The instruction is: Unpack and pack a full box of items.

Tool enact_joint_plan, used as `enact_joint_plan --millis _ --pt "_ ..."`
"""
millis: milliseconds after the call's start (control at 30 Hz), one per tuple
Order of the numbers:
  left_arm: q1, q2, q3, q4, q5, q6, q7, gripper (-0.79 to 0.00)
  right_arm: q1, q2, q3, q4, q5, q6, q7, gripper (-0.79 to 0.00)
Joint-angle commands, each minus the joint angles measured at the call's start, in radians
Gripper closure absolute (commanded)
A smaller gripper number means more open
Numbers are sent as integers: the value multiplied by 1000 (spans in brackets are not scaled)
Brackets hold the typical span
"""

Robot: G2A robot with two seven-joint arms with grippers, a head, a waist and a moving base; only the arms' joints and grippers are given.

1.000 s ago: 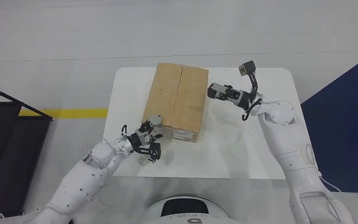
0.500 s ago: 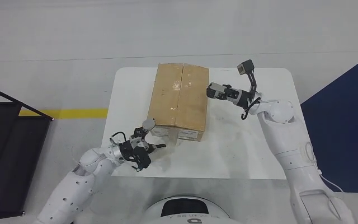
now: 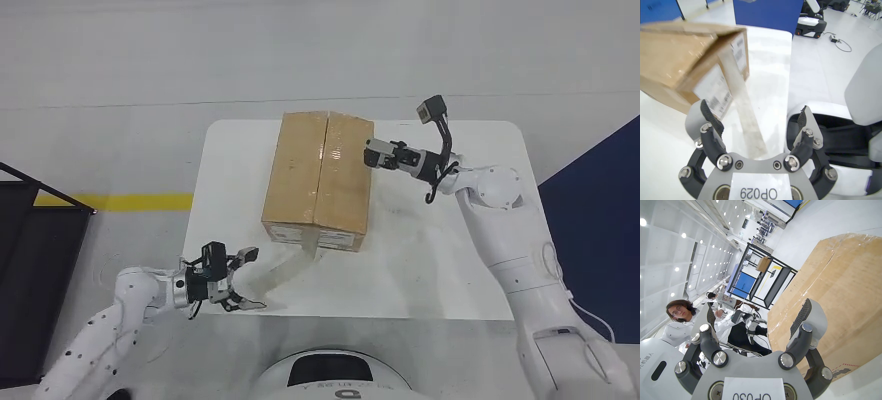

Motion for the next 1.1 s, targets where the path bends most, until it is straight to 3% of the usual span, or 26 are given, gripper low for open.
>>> enact_joint_plan --millis 0,233,400,867,1067 --pt "-68 1 51 24 -92 2 -108 -785 4 0 -1 5 0 -1 0 -785" --pt "-275 -31 254 133 -310 2 -376 -785 2 5 10 33 16 -14 -2 -785" --pt "-395 -62 386 203 -425 2 -502 -785 -15 10 27 44 31 -29 -3 -785" --pt "-574 -128 583 313 -564 2 -532 -785 -58 23 59 36 56 -46 -11 -785" --pt "-626 -117 681 304 -731 2 -542 -785 -69 26 62 28 63 -42 -18 -785"
